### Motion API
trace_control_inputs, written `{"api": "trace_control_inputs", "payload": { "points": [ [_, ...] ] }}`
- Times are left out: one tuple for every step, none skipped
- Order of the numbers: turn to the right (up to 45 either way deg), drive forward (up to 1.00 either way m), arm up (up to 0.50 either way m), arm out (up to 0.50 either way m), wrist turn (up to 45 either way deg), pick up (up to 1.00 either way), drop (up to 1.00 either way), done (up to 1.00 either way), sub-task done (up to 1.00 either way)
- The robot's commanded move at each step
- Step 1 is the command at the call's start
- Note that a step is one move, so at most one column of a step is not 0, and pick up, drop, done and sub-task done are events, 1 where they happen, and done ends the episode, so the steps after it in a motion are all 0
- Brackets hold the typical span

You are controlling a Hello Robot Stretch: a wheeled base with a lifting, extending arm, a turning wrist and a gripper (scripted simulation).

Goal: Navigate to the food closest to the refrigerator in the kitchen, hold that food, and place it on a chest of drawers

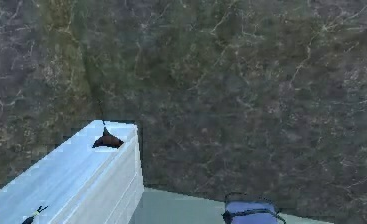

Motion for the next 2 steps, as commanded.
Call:
{"api": "trace_control_inputs", "payload": {
  "points": [
    [0.0, 0.10, 0.00, 0.00, 0.0, 0.00, 0.00, 0.00, 0.00],
    [45.0, 0.00, 0.00, 0.00, 0.0, 0.00, 0.00, 0.00, 0.00]
  ]
}}
